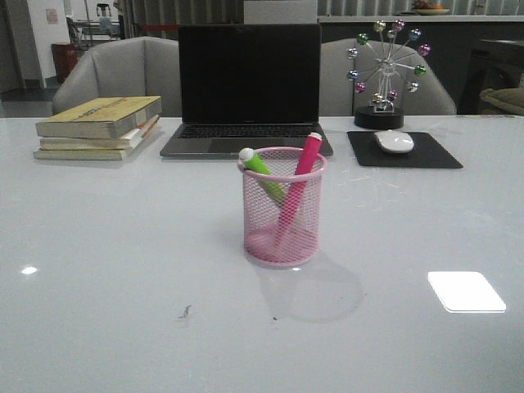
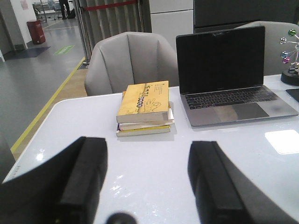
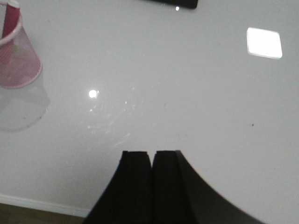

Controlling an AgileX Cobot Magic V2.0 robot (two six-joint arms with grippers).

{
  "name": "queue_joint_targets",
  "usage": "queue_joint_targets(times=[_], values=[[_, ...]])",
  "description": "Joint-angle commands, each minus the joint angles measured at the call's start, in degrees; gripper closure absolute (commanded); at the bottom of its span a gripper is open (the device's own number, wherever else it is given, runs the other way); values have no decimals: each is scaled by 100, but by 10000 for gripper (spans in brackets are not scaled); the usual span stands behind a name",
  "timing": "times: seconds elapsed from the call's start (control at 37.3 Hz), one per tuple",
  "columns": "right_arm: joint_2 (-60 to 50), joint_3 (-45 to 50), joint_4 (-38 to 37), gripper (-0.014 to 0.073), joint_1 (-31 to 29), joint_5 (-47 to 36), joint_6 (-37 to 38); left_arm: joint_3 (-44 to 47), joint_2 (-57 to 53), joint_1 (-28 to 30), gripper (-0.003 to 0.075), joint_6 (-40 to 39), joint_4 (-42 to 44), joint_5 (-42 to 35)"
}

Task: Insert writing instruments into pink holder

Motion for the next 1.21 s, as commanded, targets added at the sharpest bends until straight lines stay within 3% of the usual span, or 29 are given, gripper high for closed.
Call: queue_joint_targets(times=[0.0,0.35,0.62,0.94,1.18], values=[[-537,-104,-32,536,13,-646,-7,-153,56,8,283,1,-41,-404],[-2479,1225,-21,536,13,-2600,-7,-153,56,8,283,1,-41,-404],[-2868,2422,865,536,13,-3575,-7,-153,56,8,283,1,-41,-415],[-2868,3599,1033,536,13,-4257,-7,-153,56,8,283,1,-41,-403],[-2868,3588,989,536,13,-3787,-15,-153,56,8,283,1,-41,-403]])
